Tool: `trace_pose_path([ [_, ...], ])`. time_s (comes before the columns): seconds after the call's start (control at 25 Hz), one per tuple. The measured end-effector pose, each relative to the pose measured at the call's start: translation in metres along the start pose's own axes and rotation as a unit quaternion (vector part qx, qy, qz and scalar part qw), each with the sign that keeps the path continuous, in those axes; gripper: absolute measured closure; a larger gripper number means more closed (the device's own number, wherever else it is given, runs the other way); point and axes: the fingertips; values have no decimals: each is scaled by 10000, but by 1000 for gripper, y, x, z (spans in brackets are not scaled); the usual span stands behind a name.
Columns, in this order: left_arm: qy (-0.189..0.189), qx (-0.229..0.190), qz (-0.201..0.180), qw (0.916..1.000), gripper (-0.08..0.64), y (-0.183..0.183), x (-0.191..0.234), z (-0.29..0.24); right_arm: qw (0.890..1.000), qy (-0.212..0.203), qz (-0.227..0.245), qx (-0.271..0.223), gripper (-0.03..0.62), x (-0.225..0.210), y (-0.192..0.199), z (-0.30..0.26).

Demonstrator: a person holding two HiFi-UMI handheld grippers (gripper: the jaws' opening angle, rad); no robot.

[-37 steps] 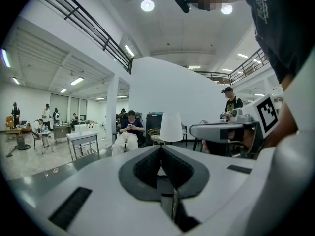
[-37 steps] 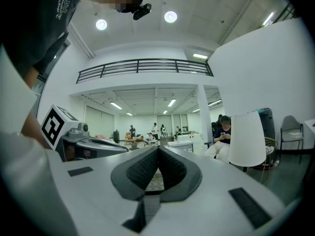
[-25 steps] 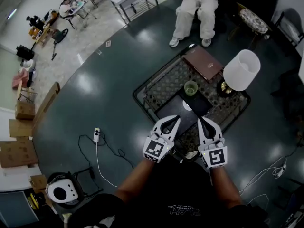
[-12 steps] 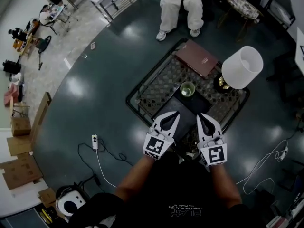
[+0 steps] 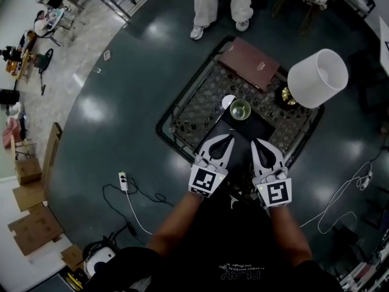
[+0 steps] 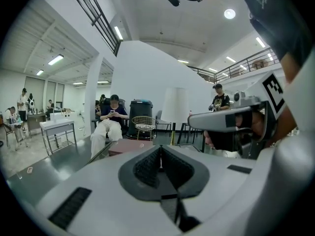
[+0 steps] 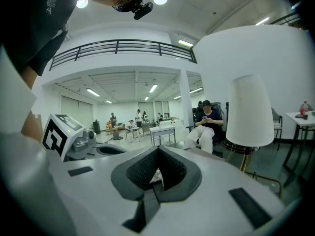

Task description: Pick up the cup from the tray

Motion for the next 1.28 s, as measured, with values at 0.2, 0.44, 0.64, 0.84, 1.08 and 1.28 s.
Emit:
trace_pose_path([
  [0.2,47,171,-136,9998,548,13,1,-16,10000,27,-62,63,594,-2,6,-6],
  [0.44,-19,389,-236,9990,524,32,8,-38,9998,82,-165,59,594,-4,14,-10],
  [0.64,-18,530,-146,9985,390,46,13,-55,9996,147,-243,70,594,-7,17,-9],
  [0.84,-151,625,97,9979,241,57,19,-70,9992,215,-277,177,594,-12,24,-6],
  [1.08,-279,787,87,9965,184,67,29,-94,9989,268,-256,288,594,-16,35,-6],
  [1.28,-237,985,422,9940,164,75,39,-120,9982,341,-351,334,594,-19,41,-7],
])
Point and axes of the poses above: the fingertips, and each gripper's own axes: z backward along the fingers, x to its left, y out of its underside, and after that the axes turned 11 degrees about x, right-handed
